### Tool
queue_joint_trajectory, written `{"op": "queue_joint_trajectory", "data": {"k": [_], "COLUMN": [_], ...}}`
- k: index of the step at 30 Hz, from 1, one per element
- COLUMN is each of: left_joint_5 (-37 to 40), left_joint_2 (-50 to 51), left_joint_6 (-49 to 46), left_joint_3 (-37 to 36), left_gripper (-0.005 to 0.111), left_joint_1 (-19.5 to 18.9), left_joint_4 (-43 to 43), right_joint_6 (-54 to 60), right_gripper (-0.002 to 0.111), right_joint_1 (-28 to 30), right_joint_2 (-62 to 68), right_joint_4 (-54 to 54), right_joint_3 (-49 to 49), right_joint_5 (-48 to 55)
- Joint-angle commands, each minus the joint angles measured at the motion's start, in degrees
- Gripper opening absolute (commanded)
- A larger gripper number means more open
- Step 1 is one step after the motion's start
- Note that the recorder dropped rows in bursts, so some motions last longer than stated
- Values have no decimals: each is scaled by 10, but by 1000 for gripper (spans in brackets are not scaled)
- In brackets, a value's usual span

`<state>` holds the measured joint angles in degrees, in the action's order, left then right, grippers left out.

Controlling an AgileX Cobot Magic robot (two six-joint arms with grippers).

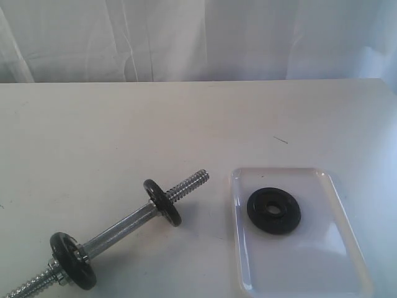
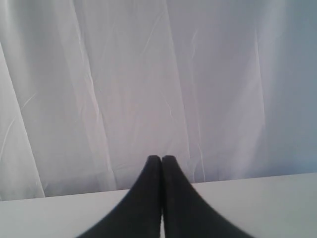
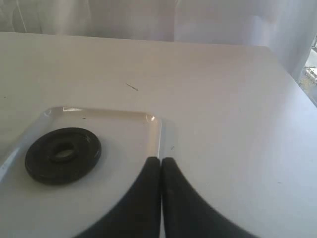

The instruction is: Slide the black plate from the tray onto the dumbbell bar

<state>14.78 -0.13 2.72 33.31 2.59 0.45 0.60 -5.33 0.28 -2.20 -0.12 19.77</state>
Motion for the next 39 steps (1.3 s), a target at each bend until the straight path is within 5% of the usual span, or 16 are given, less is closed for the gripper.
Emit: {"op": "queue_joint_trajectory", "data": {"k": [1, 19, 26, 30, 35, 39], "left_joint_5": [-12, -17, -107, 20, 182, 219], "left_joint_2": [1, 1, 63, 161, 322, 431], "left_joint_6": [0, 0, 43, 42, -73, -242], "left_joint_3": [5, 5, 4, 15, 15, 15], "left_gripper": [0, 0, 0, 0, 0, 0], "left_joint_1": [-1, -1, -1, -1, 16, 71], "left_joint_4": [1, 1, -16, -22, -33, -179], "right_joint_6": [7, 7, 7, 7, 7, 7], "right_gripper": [0, 0, 0, 0, 0, 0], "right_joint_1": [-4, -4, -4, -4, -4, -4], "right_joint_2": [-3, -3, -3, -3, -3, -3], "right_joint_4": [-1, -1, -1, -1, -1, -1], "right_joint_3": [1, 1, 1, 1, 1, 1], "right_joint_5": [-1, -1, -1, -1, -1, -1]}}
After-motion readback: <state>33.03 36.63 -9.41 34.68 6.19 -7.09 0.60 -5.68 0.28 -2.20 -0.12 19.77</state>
